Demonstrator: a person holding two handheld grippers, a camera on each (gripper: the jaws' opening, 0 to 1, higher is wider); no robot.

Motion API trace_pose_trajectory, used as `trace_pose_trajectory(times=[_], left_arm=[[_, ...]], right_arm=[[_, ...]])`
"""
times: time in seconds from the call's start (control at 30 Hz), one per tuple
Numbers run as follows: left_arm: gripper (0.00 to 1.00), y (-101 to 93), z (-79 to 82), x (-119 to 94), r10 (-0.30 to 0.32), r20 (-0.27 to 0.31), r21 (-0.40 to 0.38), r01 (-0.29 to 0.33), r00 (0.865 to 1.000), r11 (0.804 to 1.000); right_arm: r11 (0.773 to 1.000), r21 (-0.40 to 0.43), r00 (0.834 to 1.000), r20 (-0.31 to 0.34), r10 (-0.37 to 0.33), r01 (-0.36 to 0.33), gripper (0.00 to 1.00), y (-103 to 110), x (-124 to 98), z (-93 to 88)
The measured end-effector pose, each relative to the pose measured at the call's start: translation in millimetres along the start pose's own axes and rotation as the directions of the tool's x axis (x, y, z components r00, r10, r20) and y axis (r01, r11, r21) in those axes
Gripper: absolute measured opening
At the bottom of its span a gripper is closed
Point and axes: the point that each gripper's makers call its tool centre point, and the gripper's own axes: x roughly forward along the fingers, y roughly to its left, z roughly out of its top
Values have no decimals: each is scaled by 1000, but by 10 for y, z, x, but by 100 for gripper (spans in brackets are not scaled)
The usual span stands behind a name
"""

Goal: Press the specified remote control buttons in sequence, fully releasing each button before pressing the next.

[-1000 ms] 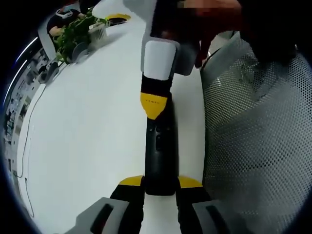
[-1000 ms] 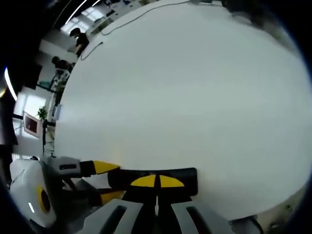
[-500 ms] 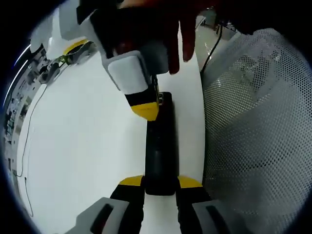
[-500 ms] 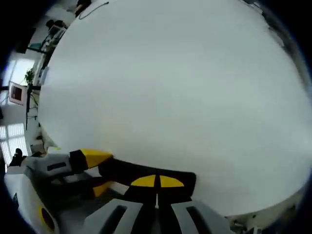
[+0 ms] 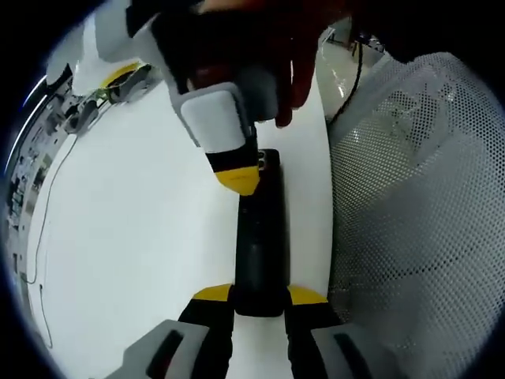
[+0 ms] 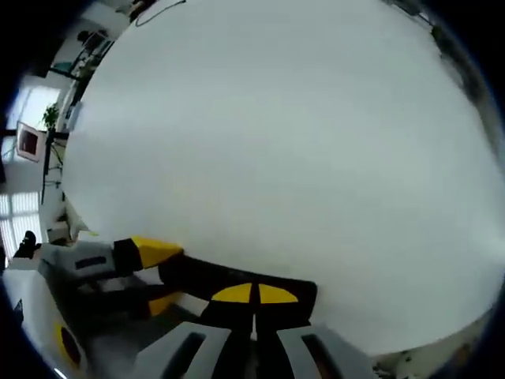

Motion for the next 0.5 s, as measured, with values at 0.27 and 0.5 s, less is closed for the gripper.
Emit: trace_pose_trajectory(times=[0.27, 0.5], left_arm=[[24, -3, 3, -2, 3, -13, -8, -3, 1000, 1000], [24, -12, -3, -12, 1, -3, -17, -1, 1000, 1000]], right_arm=[[992, -107, 993, 108, -47, 59, 0, 26, -5, -1], [992, -107, 986, 165, -40, 58, 0, 32, -15, -5]])
